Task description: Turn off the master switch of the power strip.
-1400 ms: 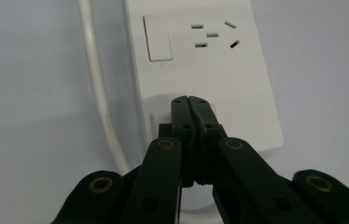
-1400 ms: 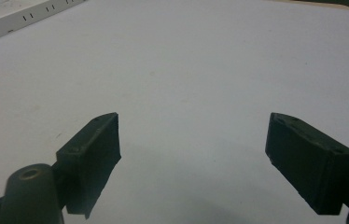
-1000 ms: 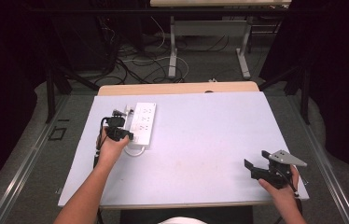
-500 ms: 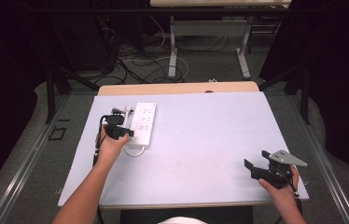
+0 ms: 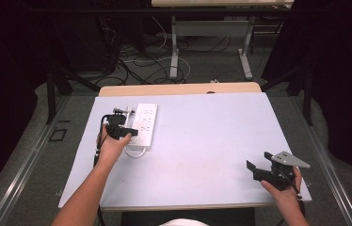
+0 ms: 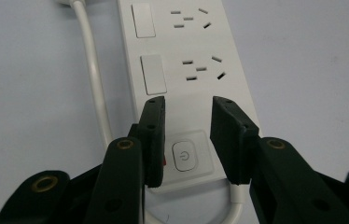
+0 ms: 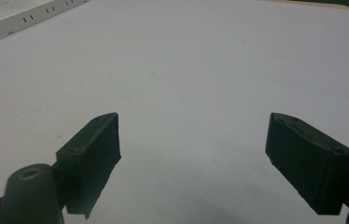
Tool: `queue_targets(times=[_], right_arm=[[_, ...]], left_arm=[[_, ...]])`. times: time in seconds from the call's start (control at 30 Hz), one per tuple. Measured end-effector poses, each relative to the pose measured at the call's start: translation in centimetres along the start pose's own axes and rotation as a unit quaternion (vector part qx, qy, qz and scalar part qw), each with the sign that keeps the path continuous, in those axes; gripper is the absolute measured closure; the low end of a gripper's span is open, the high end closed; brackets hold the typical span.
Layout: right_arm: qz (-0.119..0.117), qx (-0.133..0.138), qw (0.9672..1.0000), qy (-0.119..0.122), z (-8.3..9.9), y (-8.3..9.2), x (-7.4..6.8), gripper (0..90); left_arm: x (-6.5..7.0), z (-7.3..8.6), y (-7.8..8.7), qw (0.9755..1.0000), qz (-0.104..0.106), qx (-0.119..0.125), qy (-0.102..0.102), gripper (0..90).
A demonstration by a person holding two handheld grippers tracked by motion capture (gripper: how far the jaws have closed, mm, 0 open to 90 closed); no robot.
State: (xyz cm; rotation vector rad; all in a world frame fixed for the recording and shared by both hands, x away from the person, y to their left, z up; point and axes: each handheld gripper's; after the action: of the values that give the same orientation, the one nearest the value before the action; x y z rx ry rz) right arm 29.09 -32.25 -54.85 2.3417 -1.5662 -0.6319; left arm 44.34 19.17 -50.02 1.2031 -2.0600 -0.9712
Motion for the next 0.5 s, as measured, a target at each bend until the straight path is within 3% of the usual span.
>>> queue_targets(times=[0.5], right_arm=[[0.003, 0.003, 1.0, 0.001, 0.03, 0.05, 0.02, 17.1]], left_arm=[[-0.35, 0.16, 0.44, 0.999, -0.01, 0.032, -0.029, 51.3]])
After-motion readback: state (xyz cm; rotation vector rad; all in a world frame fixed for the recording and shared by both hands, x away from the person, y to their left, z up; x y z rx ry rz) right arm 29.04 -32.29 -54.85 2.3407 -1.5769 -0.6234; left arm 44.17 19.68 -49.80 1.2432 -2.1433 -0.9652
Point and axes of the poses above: each handheld gripper's, and its own axes: y roughly backward along the jaws, z roughly out of its underside, x roughly to its right, and after that the axes turned 10 degrees about -y, right-handed
